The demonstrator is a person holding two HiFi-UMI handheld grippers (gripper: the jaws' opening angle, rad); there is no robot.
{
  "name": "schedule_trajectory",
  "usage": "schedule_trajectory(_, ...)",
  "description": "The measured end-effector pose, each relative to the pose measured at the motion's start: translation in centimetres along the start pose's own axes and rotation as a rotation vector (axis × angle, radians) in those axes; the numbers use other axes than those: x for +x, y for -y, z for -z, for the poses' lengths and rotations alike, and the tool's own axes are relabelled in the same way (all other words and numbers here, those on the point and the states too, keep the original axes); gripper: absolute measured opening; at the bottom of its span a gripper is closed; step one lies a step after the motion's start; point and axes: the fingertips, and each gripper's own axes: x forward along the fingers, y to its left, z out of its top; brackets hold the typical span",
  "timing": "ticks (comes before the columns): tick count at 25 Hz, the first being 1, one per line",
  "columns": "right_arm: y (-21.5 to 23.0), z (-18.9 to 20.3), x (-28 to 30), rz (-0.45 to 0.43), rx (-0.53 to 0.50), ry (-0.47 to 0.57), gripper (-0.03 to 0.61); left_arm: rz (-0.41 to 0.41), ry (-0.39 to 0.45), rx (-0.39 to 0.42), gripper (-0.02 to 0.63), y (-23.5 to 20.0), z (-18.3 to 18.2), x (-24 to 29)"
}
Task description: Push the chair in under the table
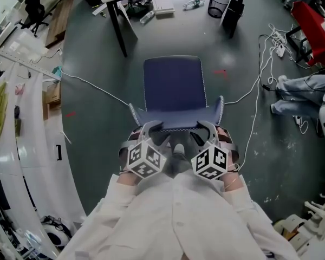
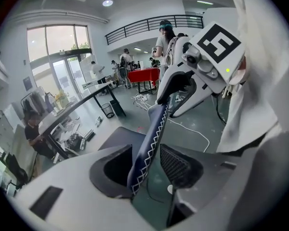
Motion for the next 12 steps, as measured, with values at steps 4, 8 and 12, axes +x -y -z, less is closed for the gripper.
schedule_trajectory(4,0.55,0.1,0.14,0.036,-0.001,-0.003,0.164,-0.002,-0.01,0.01,0.178,0.07,0.15,0.44)
schedule_trajectory(8,0.64,-0.05,0.05,0.031,-0.014,0.004,0.157,-0.013,-0.021,0.011,0.144,-0.14,0.1,0.42)
schedule_trajectory(12,0.8,0.13,-0.01,0.045,-0.017,0.019,0.15,-0.005,-0.027,0.01,0.137,-0.04,-0.01,0.65)
